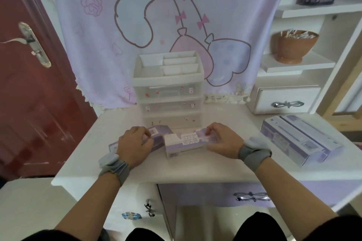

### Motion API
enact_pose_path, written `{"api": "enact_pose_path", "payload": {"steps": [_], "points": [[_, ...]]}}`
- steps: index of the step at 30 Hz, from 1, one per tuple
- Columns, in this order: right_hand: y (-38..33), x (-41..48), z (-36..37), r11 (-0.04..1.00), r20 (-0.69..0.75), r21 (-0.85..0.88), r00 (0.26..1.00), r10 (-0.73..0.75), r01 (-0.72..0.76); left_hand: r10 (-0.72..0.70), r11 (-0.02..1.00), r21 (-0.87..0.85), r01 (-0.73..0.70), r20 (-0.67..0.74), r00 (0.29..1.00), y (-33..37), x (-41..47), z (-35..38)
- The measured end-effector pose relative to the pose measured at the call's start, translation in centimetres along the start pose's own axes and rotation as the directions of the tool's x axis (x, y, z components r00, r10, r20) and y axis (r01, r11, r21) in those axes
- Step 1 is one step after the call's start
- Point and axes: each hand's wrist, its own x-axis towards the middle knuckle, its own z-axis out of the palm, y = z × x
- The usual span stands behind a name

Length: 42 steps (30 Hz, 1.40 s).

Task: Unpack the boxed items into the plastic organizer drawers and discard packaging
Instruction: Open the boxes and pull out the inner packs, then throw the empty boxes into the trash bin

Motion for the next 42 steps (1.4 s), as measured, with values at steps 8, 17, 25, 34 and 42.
{"api": "enact_pose_path", "payload": {"steps": [8,17,25,34,42], "points": [[0.8,-2.8,-0.1,0.998,-0.123,-0.052,0.992,0.037,-0.044,-0.124,0.986,0.114,0.120,0.028,0.992,0.7,-2.2,-0.6],[-0.3,-4.3,-1.5,0.964,-0.378,0.264,0.917,0.125,-0.023,-0.156,0.846,-0.533,-0.005,-0.256,0.954,4.4,-2.4,-4.7],[-2.0,-4.6,-3.2,0.872,-0.456,0.483,0.872,0.179,0.074,0.046,0.950,-0.298,-0.087,-0.140,0.989,3.7,-2.9,-5.3],[-6.6,-2.1,-1.9,0.761,-0.418,0.634,0.888,0.190,0.136,-0.089,0.876,-0.470,-0.112,-0.384,0.919,0.7,-4.2,-9.6],[-14.3,1.6,9.3,0.747,-0.042,0.662,0.992,0.121,-0.063,-0.272,0.916,-0.384,0.119,-0.373,0.887,-8.0,-10.2,-11.2]]}}
